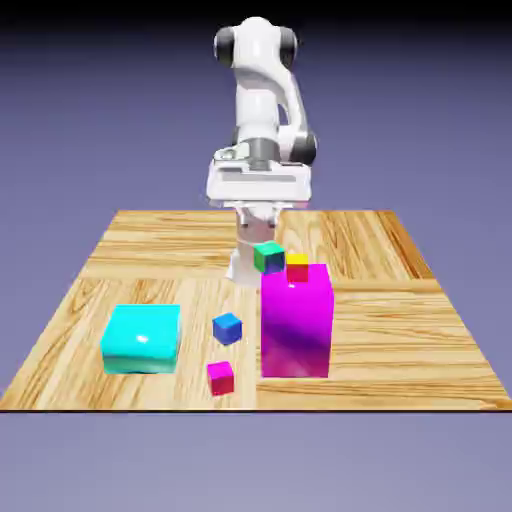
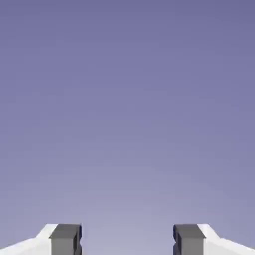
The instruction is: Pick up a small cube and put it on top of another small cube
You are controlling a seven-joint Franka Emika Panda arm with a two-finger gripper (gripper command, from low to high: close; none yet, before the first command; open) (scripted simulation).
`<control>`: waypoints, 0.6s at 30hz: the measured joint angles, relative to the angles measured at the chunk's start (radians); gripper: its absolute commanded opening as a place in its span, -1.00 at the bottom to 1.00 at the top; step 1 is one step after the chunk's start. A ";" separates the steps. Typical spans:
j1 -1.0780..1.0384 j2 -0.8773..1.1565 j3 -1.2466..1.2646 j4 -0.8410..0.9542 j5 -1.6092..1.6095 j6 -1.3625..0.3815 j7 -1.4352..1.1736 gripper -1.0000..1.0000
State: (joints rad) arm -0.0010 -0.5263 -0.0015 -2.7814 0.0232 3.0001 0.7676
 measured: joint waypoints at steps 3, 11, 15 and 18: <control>-0.032 0.109 -0.004 0.071 0.058 -0.092 0.066 0.00; -0.119 0.399 -0.013 0.261 0.212 -0.336 0.242 0.00; -0.166 0.544 -0.018 0.356 0.289 -0.458 0.330 0.00; -0.196 0.652 -0.022 0.427 0.346 -0.550 0.396 0.00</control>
State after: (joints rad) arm -0.1969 0.1261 -0.0234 -2.3547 0.3695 2.4501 1.1640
